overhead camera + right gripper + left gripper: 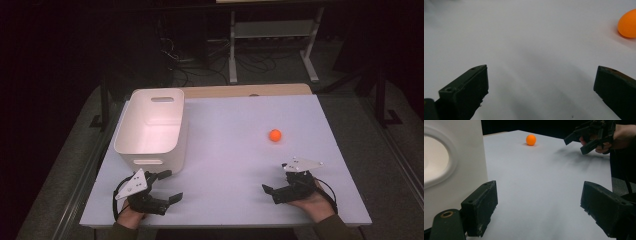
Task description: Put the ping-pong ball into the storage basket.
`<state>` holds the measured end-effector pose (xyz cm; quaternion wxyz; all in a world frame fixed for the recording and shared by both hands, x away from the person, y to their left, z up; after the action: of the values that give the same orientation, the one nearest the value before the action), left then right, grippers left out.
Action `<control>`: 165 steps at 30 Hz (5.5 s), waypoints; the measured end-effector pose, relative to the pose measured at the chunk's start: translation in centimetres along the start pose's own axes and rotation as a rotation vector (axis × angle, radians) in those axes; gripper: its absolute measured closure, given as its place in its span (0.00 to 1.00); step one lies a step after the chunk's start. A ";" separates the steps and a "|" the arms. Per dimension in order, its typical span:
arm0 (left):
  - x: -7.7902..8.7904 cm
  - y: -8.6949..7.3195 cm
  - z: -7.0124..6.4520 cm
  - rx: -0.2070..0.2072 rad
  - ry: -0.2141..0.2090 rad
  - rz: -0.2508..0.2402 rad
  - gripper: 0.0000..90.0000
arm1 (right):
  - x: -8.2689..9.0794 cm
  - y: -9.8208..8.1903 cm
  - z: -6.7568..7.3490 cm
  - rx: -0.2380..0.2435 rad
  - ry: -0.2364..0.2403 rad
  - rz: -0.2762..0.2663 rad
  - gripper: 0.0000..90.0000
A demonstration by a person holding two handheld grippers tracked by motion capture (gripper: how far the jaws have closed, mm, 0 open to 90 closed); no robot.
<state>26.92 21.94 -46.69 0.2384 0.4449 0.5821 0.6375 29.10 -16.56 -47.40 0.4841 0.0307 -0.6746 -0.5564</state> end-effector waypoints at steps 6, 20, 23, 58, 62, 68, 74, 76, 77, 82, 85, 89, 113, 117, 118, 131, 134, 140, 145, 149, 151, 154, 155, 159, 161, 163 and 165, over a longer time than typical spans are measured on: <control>0.0 0.0 0.0 -0.001 -0.001 -0.003 0.16 | 0.1 0.0 0.0 0.000 0.002 -0.002 0.00; 0.1 0.0 0.0 -0.008 0.002 -0.011 0.16 | 0.0 0.9 0.6 0.006 0.015 0.007 0.00; 0.1 0.0 0.0 -0.007 0.001 -0.009 0.16 | -0.2 0.9 0.7 0.013 0.020 0.009 0.00; 0.2 0.0 0.0 -0.005 0.002 -0.015 0.16 | -0.4 1.7 -0.2 0.030 -0.018 0.009 0.00; 0.2 0.0 0.0 -0.005 0.002 -0.015 0.16 | -0.5 1.8 -0.4 0.029 -0.022 0.010 0.00; 0.1 0.0 0.0 -0.004 0.002 -0.015 0.16 | -0.4 1.9 -0.8 0.027 -0.030 0.007 0.00; 0.1 0.0 0.0 -0.003 0.002 -0.014 0.16 | -0.5 1.9 -1.1 0.020 -0.038 0.008 0.00; 0.1 0.0 0.0 -0.005 0.002 -0.013 0.16 | -0.4 2.0 -1.3 0.016 -0.042 0.006 0.00; 0.1 0.0 0.0 -0.006 0.001 -0.013 0.16 | -0.4 2.0 -1.3 0.017 -0.043 0.004 0.00; 0.1 0.0 0.0 -0.004 0.002 -0.014 0.16 | -0.3 2.0 -1.7 0.006 -0.048 0.000 0.00; 0.1 0.0 0.0 -0.004 0.002 -0.013 0.16 | -0.4 2.1 -1.8 0.004 -0.049 -0.003 0.00; 0.1 0.0 0.0 -0.006 0.002 -0.014 0.16 | -0.4 2.2 -2.0 0.004 -0.051 -0.006 0.00; 0.1 0.0 0.0 0.003 0.003 -0.015 0.16 | -0.4 2.9 -3.1 -0.022 -0.057 -0.015 0.00; 0.1 0.0 0.0 0.003 0.002 -0.015 0.16 | -0.4 3.1 -3.2 -0.025 -0.060 -0.020 0.00; 0.1 0.0 0.1 0.003 0.002 -0.015 0.16 | -0.4 3.2 -3.3 -0.027 -0.061 -0.020 0.00; 0.1 0.0 0.0 0.003 0.003 -0.016 0.16 | -0.3 3.6 -3.9 -0.038 -0.069 -0.027 0.00; 0.1 0.0 0.1 0.002 0.003 -0.016 0.16 | -0.3 3.6 -4.0 -0.040 -0.070 -0.025 0.00; 0.1 0.0 0.1 0.001 0.002 -0.015 0.16 | -0.3 3.8 -4.4 -0.047 -0.077 -0.026 0.00; 0.1 0.0 0.1 0.003 0.003 -0.017 0.16 | -0.4 4.0 -4.6 -0.050 -0.082 -0.026 0.00; 0.1 0.0 0.1 0.001 0.003 -0.016 0.16 | -0.4 4.0 -4.9 -0.049 -0.085 -0.027 0.00; 0.1 0.0 0.1 0.002 0.003 -0.016 0.16 | -0.4 4.0 -5.0 -0.054 -0.087 -0.024 0.00; 0.1 0.0 0.1 0.004 0.003 -0.017 0.16 | -0.4 4.1 -5.1 -0.056 -0.092 -0.023 0.00; 0.1 0.0 0.1 0.004 0.003 -0.017 0.16 | -0.4 4.1 -5.2 -0.057 -0.092 -0.024 0.00; 0.1 0.0 0.1 0.002 0.003 -0.016 0.16 | -0.4 4.2 -5.4 -0.058 -0.098 -0.026 0.00; 0.1 0.0 0.1 0.004 0.003 -0.016 0.16 | -0.4 4.3 -5.5 -0.058 -0.099 -0.026 0.00; 0.1 0.0 0.1 0.003 0.003 -0.015 0.16 | -0.5 4.3 -5.6 -0.060 -0.099 -0.026 0.00; 0.1 0.0 0.1 0.003 0.003 -0.015 0.16 | -0.4 4.4 -5.7 -0.061 -0.102 -0.026 0.00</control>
<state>26.91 22.07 -46.63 0.2416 0.4399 0.5869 0.6353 35.45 -18.76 -44.75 0.4426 -0.0039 -0.6807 -0.5838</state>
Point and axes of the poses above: each handheld gripper's, and its own axes: x roughly backward along the jaws, y roughly out of its top, z roughly to its left, the point moved 5 cm from there along -x, roughly forward along the jaws, and after that the axes turned 2 degrees about y, right-handed, at the moved point
